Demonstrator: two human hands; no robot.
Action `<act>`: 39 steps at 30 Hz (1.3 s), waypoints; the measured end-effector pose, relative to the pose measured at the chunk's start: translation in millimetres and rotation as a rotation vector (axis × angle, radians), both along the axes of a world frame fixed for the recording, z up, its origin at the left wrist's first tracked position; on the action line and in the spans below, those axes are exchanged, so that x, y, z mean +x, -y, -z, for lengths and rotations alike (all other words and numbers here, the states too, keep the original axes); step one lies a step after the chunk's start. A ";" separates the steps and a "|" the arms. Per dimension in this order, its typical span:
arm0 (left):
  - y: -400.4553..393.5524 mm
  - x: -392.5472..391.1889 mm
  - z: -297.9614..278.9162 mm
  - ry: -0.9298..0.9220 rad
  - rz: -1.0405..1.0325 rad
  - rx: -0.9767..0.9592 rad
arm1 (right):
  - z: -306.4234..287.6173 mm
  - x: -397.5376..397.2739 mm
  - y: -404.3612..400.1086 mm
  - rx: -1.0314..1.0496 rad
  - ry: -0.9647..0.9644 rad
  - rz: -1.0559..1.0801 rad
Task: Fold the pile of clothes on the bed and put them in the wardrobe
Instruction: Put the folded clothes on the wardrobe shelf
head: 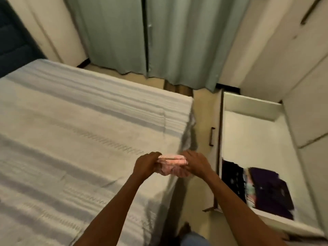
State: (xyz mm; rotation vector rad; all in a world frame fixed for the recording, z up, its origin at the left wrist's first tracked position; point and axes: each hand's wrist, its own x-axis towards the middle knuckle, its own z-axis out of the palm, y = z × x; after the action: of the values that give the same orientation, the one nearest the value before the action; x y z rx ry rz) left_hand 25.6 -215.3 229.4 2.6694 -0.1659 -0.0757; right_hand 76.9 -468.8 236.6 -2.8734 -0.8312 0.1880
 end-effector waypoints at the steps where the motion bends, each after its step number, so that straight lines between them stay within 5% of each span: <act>1: 19.8 12.3 -5.9 0.021 0.059 0.022 | 2.4 -2.6 25.8 0.000 -0.012 0.035; 9: 203.1 120.6 -45.9 0.212 0.512 0.062 | -30.9 -12.8 200.8 0.270 0.052 0.506; 15: 315.6 184.5 -48.9 0.211 0.736 0.045 | -38.2 1.5 294.6 0.223 0.146 0.806; 24: 432.0 247.8 -7.1 0.161 0.832 0.373 | 6.2 11.9 365.6 0.032 -0.038 1.117; 34: 550.1 390.8 64.1 -0.214 1.167 0.354 | 67.6 91.2 397.3 0.132 -0.243 1.504; 39: 579.3 445.2 82.4 0.039 1.251 0.385 | 76.6 140.0 404.1 0.150 -0.319 1.598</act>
State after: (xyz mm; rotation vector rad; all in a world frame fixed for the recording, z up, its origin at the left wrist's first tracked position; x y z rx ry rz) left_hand 470.9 -794.6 146.9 2.4517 -1.9319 -0.4717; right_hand 216.9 -872.9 160.1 -2.3438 1.3956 0.3050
